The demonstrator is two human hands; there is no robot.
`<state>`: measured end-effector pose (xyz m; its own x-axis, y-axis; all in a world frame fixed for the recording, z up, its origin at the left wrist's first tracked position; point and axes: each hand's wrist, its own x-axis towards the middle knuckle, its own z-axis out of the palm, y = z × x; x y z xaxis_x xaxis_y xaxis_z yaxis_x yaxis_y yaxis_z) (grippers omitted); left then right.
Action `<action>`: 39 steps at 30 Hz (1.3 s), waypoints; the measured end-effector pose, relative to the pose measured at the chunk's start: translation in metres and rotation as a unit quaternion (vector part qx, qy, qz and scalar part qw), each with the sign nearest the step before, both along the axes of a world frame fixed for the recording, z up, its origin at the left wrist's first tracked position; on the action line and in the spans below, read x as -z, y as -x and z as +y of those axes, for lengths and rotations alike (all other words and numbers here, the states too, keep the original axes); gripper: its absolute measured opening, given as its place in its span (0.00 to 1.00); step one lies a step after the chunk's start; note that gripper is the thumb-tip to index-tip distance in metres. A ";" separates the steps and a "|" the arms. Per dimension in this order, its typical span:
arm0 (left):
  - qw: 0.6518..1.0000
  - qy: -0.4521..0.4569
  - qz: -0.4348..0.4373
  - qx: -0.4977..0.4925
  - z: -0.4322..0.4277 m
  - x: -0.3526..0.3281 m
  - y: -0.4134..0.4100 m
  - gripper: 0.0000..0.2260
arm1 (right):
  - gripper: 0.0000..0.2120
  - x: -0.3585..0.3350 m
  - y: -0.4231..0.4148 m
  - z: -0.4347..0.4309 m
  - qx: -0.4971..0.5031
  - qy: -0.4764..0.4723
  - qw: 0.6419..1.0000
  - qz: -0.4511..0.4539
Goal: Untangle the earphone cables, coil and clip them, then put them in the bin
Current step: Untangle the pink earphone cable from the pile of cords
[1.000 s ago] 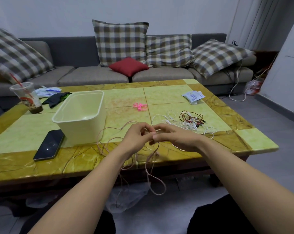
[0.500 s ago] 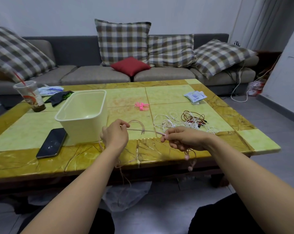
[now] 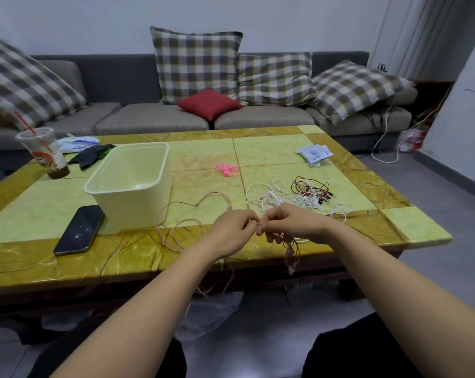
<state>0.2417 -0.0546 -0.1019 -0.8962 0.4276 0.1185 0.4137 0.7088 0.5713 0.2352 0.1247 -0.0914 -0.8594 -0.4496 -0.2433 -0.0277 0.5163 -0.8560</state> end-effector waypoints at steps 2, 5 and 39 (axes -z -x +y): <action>0.999 0.006 0.038 -0.035 -0.004 -0.003 0.003 0.10 | 0.10 0.002 0.002 0.007 0.005 -0.027 1.000 -0.009; 0.993 -0.060 0.057 -0.081 -0.010 -0.007 0.004 0.10 | 0.13 0.006 0.007 0.015 0.013 -0.038 0.999 -0.033; 0.988 -0.111 0.101 -0.037 -0.006 -0.008 0.000 0.18 | 0.11 -0.004 -0.001 -0.010 0.048 0.042 0.998 0.013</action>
<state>0.2417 -0.0603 -0.0934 -0.8724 0.3043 0.3826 0.4871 0.6077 0.6273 0.2357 0.1151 -0.0872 -0.9046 -0.3836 -0.1860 -0.0039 0.4437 -0.8961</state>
